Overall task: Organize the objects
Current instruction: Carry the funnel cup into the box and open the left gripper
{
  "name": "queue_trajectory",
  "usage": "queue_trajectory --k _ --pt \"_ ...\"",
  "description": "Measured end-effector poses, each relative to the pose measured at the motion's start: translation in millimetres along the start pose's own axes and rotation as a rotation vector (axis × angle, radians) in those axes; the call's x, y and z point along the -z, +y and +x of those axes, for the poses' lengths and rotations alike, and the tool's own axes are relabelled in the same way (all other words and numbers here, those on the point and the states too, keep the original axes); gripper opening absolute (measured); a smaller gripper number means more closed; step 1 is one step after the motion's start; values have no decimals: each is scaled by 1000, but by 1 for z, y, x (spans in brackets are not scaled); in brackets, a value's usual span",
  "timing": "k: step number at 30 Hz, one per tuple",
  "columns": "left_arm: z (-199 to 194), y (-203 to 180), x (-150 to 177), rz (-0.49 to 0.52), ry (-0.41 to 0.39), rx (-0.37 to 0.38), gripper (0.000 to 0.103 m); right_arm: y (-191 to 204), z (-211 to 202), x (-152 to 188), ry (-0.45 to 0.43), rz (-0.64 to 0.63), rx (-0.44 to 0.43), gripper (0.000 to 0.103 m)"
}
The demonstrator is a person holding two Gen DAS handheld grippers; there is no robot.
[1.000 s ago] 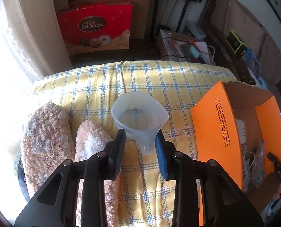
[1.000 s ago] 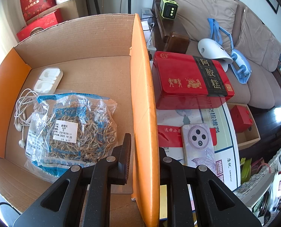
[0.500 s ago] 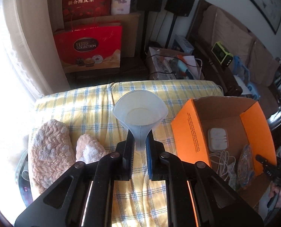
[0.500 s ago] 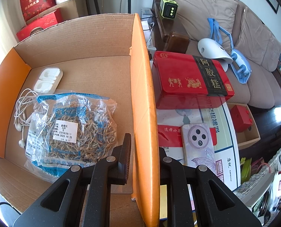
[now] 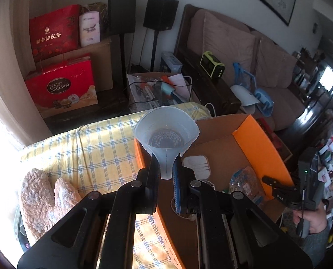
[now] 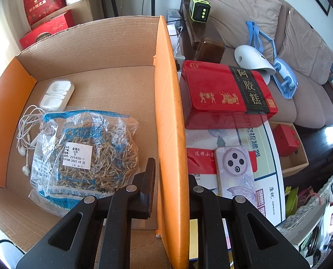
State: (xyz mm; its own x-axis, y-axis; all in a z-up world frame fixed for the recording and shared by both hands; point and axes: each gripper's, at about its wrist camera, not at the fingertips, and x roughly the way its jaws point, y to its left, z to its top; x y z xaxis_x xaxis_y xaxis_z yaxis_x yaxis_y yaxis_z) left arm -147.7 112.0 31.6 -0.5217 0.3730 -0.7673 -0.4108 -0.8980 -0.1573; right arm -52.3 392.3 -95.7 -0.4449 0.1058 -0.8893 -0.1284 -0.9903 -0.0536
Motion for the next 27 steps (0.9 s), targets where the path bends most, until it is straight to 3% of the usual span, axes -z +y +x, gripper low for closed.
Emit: queue_trajectory --k 14,18,27 --pt "70 -37 25 71 141 -43 8 -1 1 1 1 -1 -3 17" --pt "78 -35 26 66 139 -84 8 -1 1 1 -1 1 -4 17" --pt "76 -31 31 69 160 -78 12 0 1 1 0 1 -5 17"
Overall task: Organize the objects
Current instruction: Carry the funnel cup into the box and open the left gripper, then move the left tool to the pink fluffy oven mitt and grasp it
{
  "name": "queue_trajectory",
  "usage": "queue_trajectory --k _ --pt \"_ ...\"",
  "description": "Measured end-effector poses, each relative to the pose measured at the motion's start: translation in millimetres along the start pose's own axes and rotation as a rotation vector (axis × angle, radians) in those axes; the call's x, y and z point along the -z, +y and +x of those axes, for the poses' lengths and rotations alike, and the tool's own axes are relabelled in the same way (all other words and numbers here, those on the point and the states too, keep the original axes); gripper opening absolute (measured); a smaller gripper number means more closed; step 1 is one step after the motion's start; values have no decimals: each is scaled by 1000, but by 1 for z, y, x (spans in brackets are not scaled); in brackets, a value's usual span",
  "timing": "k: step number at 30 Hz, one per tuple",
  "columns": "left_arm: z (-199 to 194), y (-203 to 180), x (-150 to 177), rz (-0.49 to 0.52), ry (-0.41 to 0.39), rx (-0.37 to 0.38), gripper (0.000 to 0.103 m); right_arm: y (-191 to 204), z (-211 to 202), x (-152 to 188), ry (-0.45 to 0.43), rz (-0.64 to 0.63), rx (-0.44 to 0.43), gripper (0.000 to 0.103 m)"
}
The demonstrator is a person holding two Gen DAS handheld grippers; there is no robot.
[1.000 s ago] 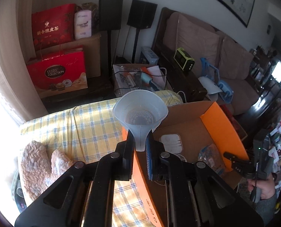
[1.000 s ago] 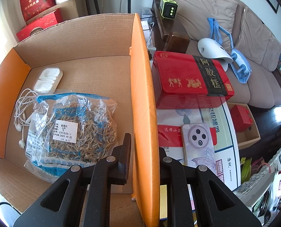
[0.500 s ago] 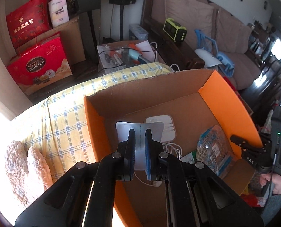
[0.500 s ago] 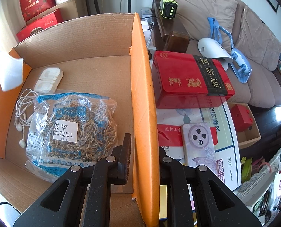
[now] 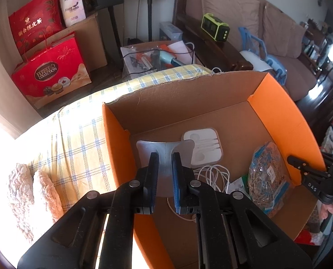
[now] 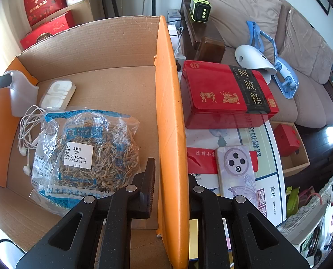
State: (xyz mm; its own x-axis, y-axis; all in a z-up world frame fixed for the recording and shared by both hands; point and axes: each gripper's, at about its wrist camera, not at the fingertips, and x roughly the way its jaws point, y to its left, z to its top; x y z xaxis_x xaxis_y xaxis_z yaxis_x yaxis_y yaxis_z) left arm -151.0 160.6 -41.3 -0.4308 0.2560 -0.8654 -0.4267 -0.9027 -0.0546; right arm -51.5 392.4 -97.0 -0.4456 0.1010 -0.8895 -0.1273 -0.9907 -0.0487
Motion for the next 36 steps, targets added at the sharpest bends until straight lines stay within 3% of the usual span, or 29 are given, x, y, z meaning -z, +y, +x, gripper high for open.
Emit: queue_trajectory --k 2,3,4,9,12,22,36 --pt "-6 1 2 -10 -10 24 33 0 0 0 0 0 0 17" --pt "-10 2 2 -21 -21 24 56 0 0 0 0 0 0 17" --pt "-15 4 2 -31 -42 26 64 0 0 0 0 0 2 17" --pt "-40 19 -1 -83 -96 77 65 1 0 0 1 -2 3 17" --pt "-52 28 0 -97 -115 86 71 1 0 0 3 -4 5 17" --pt "-77 81 22 -188 -151 47 91 0 0 1 3 -3 3 17" --pt "-74 185 84 -361 -90 -96 94 0 -1 -1 1 0 1 17"
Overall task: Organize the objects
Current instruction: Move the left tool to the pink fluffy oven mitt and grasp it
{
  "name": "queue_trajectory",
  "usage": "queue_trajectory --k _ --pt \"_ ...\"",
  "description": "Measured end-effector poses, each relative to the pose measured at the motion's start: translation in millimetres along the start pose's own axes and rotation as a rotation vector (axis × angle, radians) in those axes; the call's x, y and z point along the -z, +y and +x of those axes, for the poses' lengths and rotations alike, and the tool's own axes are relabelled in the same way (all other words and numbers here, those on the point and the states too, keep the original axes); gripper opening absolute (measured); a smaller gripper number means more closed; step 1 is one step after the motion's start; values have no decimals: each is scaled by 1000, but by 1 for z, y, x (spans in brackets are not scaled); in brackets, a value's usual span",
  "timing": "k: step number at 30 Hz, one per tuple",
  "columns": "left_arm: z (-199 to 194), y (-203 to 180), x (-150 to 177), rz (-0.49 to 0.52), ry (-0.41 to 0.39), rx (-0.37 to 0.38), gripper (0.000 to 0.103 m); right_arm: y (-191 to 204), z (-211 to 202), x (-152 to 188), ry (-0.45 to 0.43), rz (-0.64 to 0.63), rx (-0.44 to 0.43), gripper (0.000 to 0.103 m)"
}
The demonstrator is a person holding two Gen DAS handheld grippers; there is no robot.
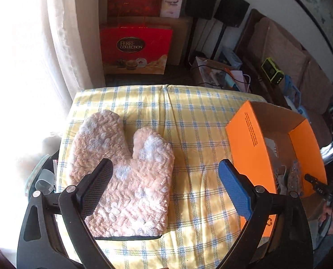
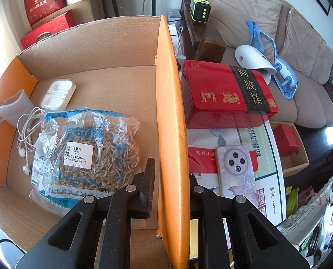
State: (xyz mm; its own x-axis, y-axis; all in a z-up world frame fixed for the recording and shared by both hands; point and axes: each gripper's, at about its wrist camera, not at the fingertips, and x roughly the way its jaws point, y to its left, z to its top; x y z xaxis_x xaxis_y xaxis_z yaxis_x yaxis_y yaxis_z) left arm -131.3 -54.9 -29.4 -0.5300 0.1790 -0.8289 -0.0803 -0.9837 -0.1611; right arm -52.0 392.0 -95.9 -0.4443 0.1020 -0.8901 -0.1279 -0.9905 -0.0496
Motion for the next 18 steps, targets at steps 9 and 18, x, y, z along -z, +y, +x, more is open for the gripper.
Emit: queue_trajectory --k 9,18 --pt "32 22 27 1 77 -42 94 0 0 0 0 -1 1 18" --pt "43 75 28 -126 76 -134 94 1 -1 0 0 0 1 18"
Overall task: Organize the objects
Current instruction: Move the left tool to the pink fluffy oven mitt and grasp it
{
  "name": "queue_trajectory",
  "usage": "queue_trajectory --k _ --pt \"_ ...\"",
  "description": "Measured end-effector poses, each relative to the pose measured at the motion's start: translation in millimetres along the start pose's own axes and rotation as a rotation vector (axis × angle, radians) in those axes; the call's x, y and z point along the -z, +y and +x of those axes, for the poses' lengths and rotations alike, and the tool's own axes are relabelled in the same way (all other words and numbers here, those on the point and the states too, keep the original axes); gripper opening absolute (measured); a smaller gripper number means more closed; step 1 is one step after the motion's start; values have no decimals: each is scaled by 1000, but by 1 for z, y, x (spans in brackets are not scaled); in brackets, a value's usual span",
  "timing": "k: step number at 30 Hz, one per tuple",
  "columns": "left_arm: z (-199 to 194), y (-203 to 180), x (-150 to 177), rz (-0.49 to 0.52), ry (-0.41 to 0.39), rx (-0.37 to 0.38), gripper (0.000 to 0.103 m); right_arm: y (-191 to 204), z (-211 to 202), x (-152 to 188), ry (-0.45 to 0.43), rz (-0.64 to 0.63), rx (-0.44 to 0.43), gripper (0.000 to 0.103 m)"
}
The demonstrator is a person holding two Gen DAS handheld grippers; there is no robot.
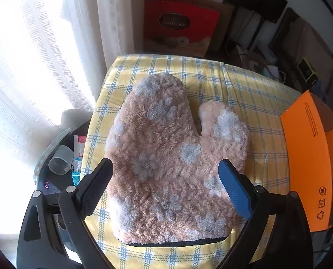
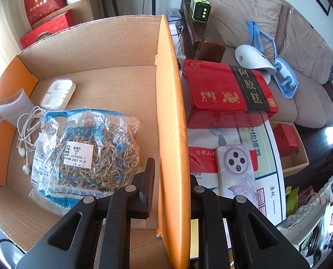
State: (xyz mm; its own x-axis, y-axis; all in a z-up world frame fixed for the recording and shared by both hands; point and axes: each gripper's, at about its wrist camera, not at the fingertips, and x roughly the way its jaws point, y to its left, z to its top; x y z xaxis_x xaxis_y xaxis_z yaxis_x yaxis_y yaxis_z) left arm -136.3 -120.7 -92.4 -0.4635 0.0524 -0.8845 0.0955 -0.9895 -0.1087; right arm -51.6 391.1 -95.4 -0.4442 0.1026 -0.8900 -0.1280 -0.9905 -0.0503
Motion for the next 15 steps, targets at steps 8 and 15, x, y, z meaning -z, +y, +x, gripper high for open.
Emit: queue_trajectory --k 8,15 --pt "26 37 4 -96 58 21 94 1 0 0 0 2 0 18" --pt "35 41 10 -127 74 68 77 1 0 0 0 2 0 18"
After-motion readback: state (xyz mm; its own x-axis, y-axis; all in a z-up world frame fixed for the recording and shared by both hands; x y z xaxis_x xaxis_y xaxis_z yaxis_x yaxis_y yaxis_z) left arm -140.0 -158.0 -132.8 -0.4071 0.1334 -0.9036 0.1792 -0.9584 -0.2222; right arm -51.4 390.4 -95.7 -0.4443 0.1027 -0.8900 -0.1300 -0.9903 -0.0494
